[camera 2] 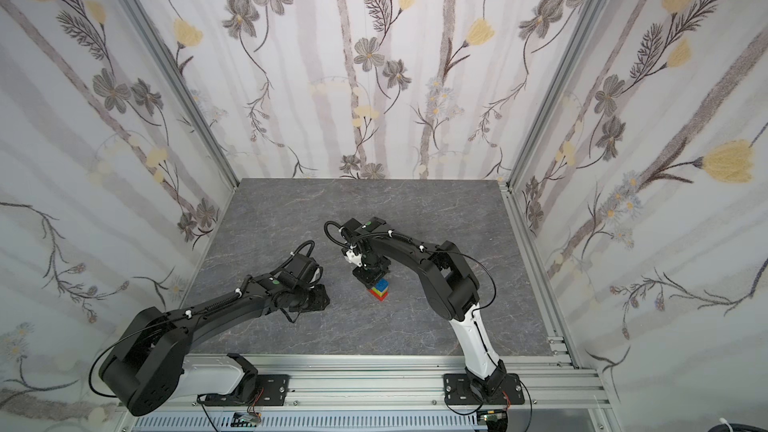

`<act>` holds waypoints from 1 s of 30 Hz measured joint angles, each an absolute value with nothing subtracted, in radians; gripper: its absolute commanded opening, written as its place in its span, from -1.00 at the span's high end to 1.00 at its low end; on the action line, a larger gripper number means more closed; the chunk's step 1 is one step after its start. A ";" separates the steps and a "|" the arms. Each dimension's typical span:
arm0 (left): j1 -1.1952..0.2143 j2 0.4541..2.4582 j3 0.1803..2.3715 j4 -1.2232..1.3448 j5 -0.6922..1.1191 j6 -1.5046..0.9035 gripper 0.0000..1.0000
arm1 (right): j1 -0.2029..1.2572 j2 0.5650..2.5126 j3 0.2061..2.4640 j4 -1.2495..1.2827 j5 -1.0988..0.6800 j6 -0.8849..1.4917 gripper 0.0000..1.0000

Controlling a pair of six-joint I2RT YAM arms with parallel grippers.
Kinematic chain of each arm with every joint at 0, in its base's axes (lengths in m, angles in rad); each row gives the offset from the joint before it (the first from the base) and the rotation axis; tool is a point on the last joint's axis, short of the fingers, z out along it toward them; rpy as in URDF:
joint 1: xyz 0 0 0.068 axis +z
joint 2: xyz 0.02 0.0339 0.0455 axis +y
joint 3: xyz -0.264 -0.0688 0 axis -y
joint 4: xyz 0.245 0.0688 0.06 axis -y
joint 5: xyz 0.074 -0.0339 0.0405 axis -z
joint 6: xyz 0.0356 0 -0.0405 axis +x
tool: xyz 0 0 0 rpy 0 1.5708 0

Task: Assemble the number 5 with lego
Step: Assemble the lego brick with the lego brick.

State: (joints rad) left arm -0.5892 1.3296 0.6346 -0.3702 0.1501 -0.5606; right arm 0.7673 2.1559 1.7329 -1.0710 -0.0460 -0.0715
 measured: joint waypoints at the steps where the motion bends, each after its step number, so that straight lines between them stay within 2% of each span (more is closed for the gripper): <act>1: -0.589 1.329 0.635 -0.370 0.150 -0.561 0.22 | 0.767 2.159 1.737 -1.076 -0.046 -0.072 0.73; 6: -0.589 1.323 0.629 -0.371 0.150 -0.561 0.22 | 0.767 2.162 1.753 -1.087 -0.046 -0.072 0.57; 12: -0.589 1.309 0.622 -0.371 0.150 -0.565 0.22 | 0.767 2.159 1.761 -1.093 -0.045 -0.071 0.02; 15: -0.589 1.309 0.622 -0.371 0.150 -0.565 0.22 | 0.766 2.155 1.765 -1.101 -0.041 -0.068 -0.10; 19: -0.589 1.310 0.623 -0.371 0.150 -0.565 0.23 | 0.765 2.132 1.774 -1.100 -0.031 -0.063 -0.12; 23: -0.589 1.310 0.623 -0.371 0.150 -0.565 0.23 | 0.765 2.116 1.775 -1.100 -0.029 -0.059 -0.24; 30: -0.589 1.312 0.628 -0.373 0.150 -0.566 0.23 | 0.757 2.032 1.758 -1.097 -0.022 -0.037 -0.28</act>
State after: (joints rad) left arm -0.5892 1.3117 0.6281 -0.3733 0.1505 -0.5655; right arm 0.7574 2.0323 1.7580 -1.0973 -0.0219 -0.0372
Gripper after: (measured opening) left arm 0.388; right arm 0.639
